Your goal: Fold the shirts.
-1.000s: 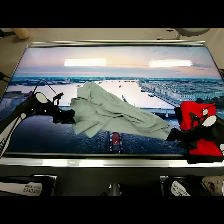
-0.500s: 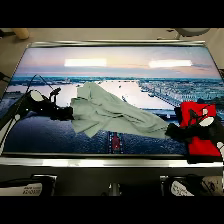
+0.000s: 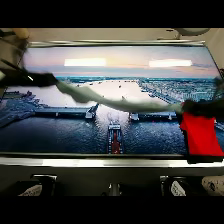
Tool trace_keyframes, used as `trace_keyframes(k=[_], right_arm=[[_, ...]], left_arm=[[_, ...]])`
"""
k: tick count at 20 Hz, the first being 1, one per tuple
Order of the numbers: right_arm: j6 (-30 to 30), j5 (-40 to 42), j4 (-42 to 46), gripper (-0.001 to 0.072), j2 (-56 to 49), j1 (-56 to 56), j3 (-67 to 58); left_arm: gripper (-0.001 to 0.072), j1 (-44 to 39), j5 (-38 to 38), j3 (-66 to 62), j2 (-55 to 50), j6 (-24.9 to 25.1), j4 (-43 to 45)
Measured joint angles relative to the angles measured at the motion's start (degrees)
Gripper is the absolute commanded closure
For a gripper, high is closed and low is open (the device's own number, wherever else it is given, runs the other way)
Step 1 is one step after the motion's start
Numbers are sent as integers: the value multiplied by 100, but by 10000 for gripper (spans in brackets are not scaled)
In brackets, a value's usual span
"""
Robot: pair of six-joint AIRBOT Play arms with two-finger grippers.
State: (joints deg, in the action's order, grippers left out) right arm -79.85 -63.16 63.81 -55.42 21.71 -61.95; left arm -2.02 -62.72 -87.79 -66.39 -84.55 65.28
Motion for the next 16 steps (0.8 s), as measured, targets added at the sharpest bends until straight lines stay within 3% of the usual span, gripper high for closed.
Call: trace_keyframes(k=[4,7,13,16], right_arm=[[-42,717,219,689,1543,0,-2022],[-363,990,437,689,2286,0,-2675],[-616,839,597,689,2527,2,-3012],[-675,35,647,690,2094,0,-3038]], left_arm=[[683,63,826,-2205,1182,-94,393],[683,83,1276,-2728,1950,-348,614],[684,85,892,-2844,2400,-601,1231],[683,85,319,-2789,2243,-695,1582]])
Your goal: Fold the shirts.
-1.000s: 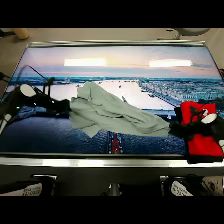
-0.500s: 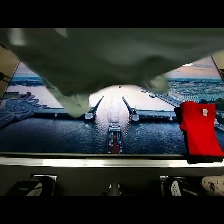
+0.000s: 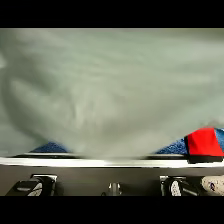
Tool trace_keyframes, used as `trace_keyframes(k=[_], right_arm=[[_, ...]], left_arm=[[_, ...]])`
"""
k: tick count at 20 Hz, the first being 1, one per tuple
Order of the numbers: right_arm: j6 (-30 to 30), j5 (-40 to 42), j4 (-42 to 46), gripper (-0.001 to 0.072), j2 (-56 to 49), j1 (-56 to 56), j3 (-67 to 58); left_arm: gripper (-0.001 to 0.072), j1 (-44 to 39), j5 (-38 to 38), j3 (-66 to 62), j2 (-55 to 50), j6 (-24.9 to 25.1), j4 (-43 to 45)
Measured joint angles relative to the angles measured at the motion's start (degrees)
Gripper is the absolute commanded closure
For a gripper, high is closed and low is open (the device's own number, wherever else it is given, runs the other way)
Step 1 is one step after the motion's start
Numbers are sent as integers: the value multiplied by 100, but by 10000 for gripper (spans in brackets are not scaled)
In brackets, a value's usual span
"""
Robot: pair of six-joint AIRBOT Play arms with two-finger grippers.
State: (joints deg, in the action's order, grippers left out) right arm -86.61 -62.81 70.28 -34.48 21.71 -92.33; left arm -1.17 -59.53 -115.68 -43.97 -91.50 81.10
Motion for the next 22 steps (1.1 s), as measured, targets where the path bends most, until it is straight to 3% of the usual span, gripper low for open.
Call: trace_keyframes(k=[4,7,13,18,22], right_arm=[[61,-1628,57,692,-1432,-90,181],[129,-1910,450,691,-2734,-549,632],[-542,122,863,690,-4894,-1510,962],[-1110,1917,605,690,-5729,-1709,1003],[-1073,2317,518,689,-5949,-1744,981]], left_arm=[[682,-4,-1102,883,-658,-46,334],[682,-9,-1147,2234,-1261,-44,450],[681,0,74,3781,-3051,-50,483],[681,2,1211,3532,-4391,-66,46],[681,55,1556,2983,-4957,70,-208]])
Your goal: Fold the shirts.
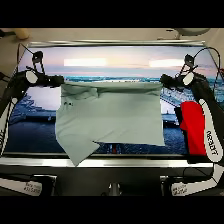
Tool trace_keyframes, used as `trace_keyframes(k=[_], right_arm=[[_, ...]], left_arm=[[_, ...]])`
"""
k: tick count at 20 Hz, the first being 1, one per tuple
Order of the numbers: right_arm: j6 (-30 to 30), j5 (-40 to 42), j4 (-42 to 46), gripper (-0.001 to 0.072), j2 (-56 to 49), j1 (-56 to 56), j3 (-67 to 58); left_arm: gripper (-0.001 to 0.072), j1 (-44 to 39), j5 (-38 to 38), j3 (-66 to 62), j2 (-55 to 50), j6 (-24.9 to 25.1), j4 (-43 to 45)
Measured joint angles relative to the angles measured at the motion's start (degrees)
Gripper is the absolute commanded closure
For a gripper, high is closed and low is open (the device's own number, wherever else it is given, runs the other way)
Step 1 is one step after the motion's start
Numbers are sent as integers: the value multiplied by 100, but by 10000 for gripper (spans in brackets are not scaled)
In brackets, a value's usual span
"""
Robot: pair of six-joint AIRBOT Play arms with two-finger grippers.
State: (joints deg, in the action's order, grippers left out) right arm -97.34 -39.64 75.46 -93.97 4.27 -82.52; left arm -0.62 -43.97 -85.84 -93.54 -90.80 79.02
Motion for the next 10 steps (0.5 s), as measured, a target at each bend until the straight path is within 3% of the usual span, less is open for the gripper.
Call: trace_keyframes(k=[2,7,8,10], right_arm=[[243,-472,7,689,39,0,-46],[601,-2339,101,689,-63,-4,203],[632,-2546,66,666,-142,-7,286],[643,-2806,-35,289,-267,-11,369]], left_arm=[[681,76,-402,-223,-74,201,-7],[680,144,-2205,81,-164,396,111],[626,138,-2404,256,-170,398,118],[209,138,-2684,505,-175,372,109]])
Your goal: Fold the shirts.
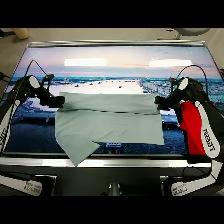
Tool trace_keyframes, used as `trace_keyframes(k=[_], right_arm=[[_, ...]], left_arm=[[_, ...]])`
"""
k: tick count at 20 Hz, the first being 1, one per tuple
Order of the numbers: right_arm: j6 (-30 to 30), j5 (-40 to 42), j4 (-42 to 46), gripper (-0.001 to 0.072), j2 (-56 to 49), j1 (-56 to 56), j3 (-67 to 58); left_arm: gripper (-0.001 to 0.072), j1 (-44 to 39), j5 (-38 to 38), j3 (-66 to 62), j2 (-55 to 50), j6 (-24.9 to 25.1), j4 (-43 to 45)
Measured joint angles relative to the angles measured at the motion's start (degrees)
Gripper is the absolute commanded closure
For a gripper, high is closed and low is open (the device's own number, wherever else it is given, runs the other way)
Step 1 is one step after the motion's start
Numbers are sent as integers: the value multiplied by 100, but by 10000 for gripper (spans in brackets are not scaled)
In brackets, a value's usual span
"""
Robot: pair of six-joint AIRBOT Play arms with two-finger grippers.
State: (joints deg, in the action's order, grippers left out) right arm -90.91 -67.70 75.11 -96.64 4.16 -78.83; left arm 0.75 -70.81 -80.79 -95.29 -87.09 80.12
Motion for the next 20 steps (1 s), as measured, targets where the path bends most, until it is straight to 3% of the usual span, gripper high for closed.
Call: trace_keyframes(k=[2,6,9,14,18,19,20], right_arm=[[0,-295,-98,242,-9,57,-81],[96,-1187,-157,247,385,527,-262],[199,-1602,-175,247,820,846,264],[439,-1462,-328,247,1416,957,1561],[496,-1388,-380,217,1554,979,1915],[505,-1379,-380,211,1567,981,1956],[511,-1381,-389,191,1578,981,2006]], left_arm=[[179,72,-273,50,63,-35,-76],[179,516,-780,260,651,13,-197],[180,885,-898,1438,1532,184,-444],[180,1104,-426,4092,2962,492,-1207],[186,970,59,5204,3346,570,-1707],[207,907,146,5351,3399,566,-1825],[282,837,247,5442,3429,507,-1926]])
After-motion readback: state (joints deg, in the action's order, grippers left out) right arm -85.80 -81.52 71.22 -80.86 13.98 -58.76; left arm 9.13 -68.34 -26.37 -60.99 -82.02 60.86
